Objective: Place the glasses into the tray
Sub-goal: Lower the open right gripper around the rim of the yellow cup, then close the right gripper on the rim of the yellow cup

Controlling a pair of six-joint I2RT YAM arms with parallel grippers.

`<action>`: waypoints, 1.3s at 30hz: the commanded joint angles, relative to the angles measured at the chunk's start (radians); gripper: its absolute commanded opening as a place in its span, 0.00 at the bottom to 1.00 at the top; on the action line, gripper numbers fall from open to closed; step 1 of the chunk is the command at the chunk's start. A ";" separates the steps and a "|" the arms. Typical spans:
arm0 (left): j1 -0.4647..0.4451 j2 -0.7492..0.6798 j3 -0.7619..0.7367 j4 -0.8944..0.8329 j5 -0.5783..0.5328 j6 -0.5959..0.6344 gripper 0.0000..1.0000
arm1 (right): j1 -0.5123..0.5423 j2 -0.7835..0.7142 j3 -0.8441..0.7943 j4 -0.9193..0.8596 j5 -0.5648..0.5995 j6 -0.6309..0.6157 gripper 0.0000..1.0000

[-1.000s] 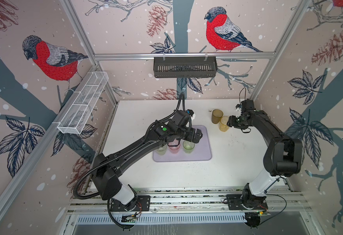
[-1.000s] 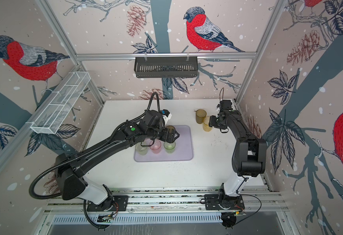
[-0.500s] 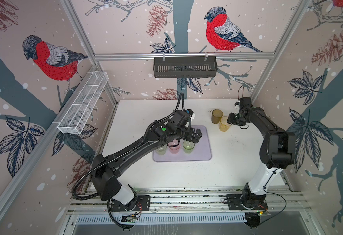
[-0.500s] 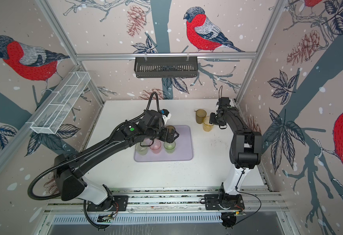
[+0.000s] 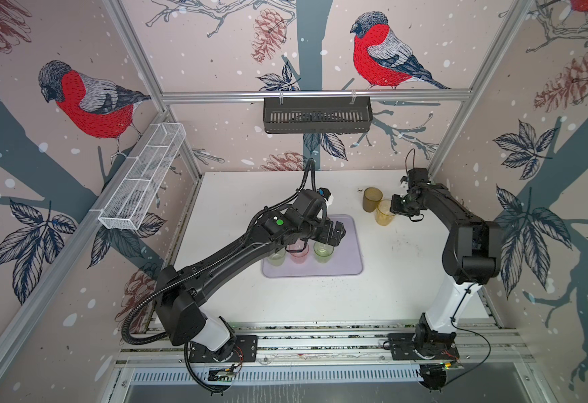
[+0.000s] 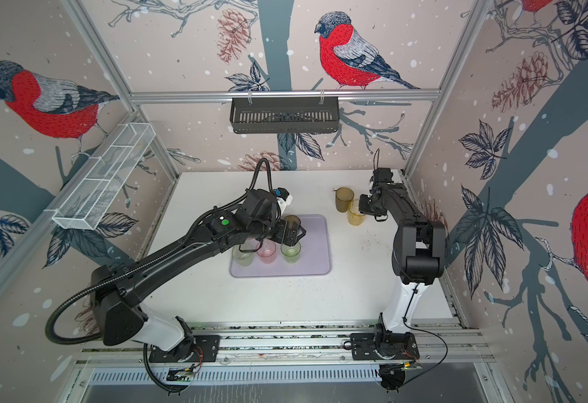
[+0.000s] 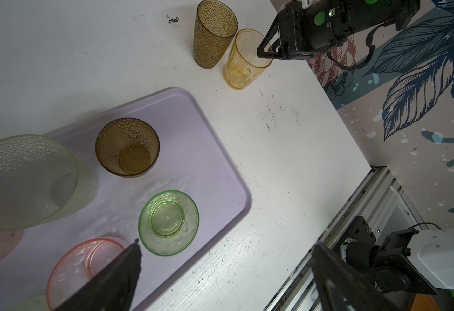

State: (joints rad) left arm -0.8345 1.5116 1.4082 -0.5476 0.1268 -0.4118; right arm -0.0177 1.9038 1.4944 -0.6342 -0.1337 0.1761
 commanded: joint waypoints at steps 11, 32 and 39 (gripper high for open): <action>-0.003 -0.006 -0.004 -0.005 -0.012 0.013 0.98 | 0.000 0.024 0.013 0.005 0.041 -0.026 0.28; -0.002 0.002 0.006 -0.007 -0.010 0.021 0.98 | -0.001 0.040 0.044 -0.013 0.060 -0.033 0.20; -0.003 -0.002 0.005 -0.009 -0.012 0.020 0.98 | -0.001 0.040 0.044 -0.016 0.059 -0.035 0.17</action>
State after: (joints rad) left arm -0.8345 1.5116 1.4067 -0.5476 0.1265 -0.4110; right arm -0.0181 1.9427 1.5326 -0.6357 -0.0879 0.1516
